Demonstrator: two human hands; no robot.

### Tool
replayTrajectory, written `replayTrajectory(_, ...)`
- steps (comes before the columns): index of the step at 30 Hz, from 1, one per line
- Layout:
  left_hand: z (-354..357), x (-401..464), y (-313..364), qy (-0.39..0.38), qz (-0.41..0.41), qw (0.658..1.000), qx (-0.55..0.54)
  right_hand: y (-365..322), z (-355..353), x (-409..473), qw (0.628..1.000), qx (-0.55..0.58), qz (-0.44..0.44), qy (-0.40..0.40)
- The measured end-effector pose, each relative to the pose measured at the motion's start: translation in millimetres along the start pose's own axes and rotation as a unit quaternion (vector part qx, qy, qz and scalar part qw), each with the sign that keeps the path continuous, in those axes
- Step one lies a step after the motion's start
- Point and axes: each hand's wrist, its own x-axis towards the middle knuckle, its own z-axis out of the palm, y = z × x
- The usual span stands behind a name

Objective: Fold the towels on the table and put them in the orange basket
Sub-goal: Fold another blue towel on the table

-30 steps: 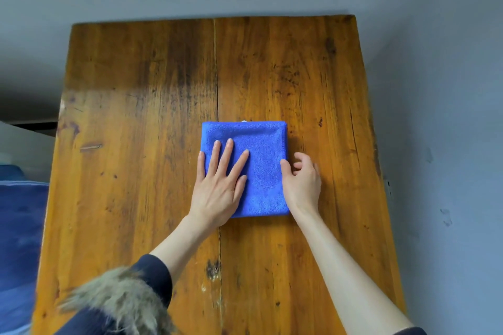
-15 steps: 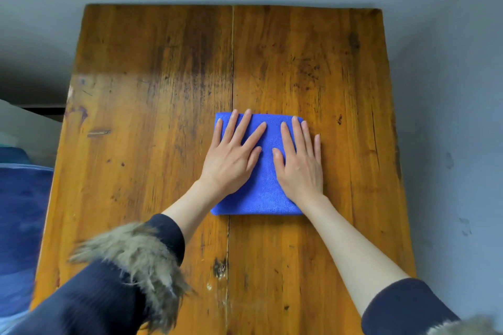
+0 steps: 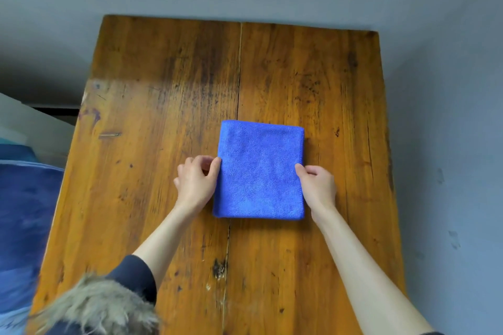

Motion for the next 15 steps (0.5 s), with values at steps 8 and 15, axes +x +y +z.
replayTrajectory(8, -9.4, 5.2, 11.3, -0.117, -0.097, 0.98, -0.13, -16.9, -12.0, 2.2, 0.982, 0.08, 0.095, -0.144)
replayTrajectory(15, -28.9, -28.2, -24.7, -0.111, -0.114, 0.969, -0.188, -19.1, -6.9, -27.0, 0.972, 0.058, 0.073, -0.217)
